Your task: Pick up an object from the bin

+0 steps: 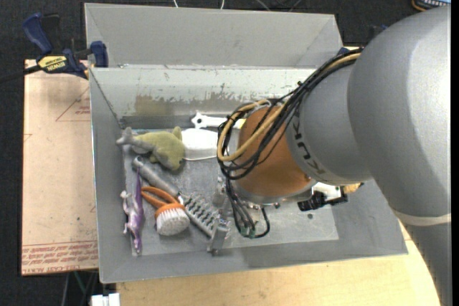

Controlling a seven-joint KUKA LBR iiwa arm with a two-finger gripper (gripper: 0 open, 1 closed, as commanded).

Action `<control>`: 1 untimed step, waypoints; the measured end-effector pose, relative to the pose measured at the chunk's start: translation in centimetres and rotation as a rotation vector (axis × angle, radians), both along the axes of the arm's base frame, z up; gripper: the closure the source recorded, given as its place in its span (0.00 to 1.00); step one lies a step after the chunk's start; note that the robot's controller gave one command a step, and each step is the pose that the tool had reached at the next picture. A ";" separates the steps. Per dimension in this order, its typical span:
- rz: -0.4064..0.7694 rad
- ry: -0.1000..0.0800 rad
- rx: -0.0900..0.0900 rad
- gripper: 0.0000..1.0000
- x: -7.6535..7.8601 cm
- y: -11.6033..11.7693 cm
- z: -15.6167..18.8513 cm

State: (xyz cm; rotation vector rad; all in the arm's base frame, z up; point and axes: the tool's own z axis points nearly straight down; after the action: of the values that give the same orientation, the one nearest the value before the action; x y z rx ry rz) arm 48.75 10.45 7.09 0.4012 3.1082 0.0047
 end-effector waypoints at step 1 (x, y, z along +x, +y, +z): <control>-0.051 0.004 0.002 0.00 0.4 -1.2 -0.1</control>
Offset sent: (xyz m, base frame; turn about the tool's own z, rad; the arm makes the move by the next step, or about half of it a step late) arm 0.0003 0.0016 0.0002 -0.0065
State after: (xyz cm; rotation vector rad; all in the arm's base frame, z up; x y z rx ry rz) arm 49.14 9.24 6.99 0.4803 3.1013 0.0065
